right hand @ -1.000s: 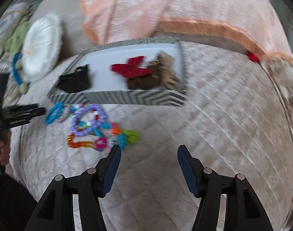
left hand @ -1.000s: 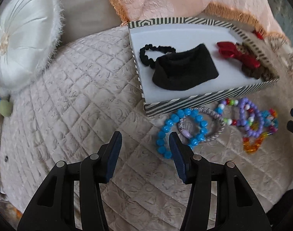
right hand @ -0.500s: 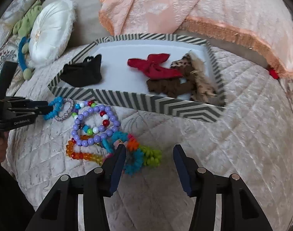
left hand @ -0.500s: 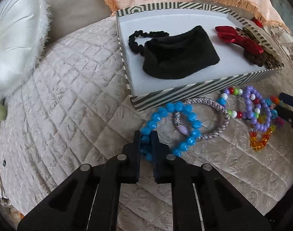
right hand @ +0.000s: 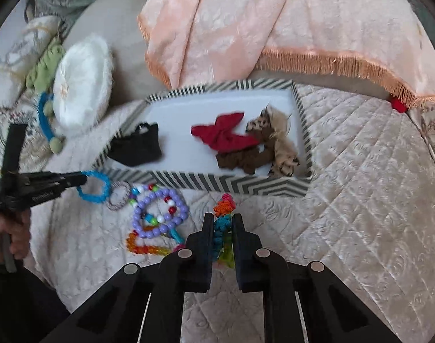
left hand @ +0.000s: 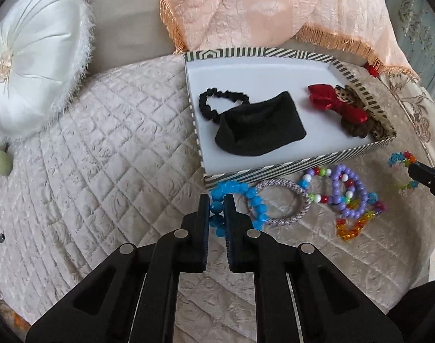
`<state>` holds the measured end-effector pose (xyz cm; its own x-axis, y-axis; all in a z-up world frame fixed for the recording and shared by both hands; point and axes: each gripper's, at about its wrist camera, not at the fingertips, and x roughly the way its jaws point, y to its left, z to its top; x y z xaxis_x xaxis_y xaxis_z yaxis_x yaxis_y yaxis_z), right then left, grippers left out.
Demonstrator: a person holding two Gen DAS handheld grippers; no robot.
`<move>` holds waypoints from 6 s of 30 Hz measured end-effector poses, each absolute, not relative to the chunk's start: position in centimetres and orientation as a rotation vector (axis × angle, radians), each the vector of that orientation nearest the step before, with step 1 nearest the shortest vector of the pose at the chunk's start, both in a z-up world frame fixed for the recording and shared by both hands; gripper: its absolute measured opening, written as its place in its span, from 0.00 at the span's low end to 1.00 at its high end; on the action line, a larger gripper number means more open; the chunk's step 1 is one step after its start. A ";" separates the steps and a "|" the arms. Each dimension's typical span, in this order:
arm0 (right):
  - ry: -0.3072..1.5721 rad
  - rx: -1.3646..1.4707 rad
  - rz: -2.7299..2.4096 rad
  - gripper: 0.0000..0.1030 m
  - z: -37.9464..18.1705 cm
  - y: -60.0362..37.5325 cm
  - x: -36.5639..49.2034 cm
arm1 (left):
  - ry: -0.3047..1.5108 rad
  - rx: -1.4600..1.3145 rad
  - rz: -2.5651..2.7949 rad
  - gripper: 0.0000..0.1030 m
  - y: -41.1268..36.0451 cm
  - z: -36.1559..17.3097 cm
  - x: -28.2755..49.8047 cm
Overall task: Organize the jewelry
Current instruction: 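Lift both bracelets and carry them over the white box with both tools, then lower both bracelets into the box and open both tools, then grasp the silver sparkly bracelet with the left tool while the right tool grasps the amber bracelet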
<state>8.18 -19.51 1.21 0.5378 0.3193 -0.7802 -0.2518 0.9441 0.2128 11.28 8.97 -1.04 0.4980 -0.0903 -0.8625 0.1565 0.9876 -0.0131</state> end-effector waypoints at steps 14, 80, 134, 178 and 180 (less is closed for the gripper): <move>0.946 0.093 0.293 0.11 0.9 -19.3 8.0 | 0.945 -0.037 -0.196 0.08 10.4 2.4 10.6; 0.760 0.143 0.278 0.11 3.8 -17.0 13.5 | 0.840 -0.075 -0.286 0.08 3.9 7.4 16.4; 1.006 0.099 0.238 0.44 0.1 -17.7 7.4 | 1.009 0.026 -0.093 0.54 9.3 -0.3 10.3; 1.053 -0.153 0.411 0.08 -2.7 -13.4 7.2 | 0.989 0.136 -0.240 0.07 3.7 -4.0 9.9; 1.023 -0.152 0.413 0.08 -1.5 -13.9 6.4 | 0.962 0.121 -0.257 0.07 3.8 -2.7 9.3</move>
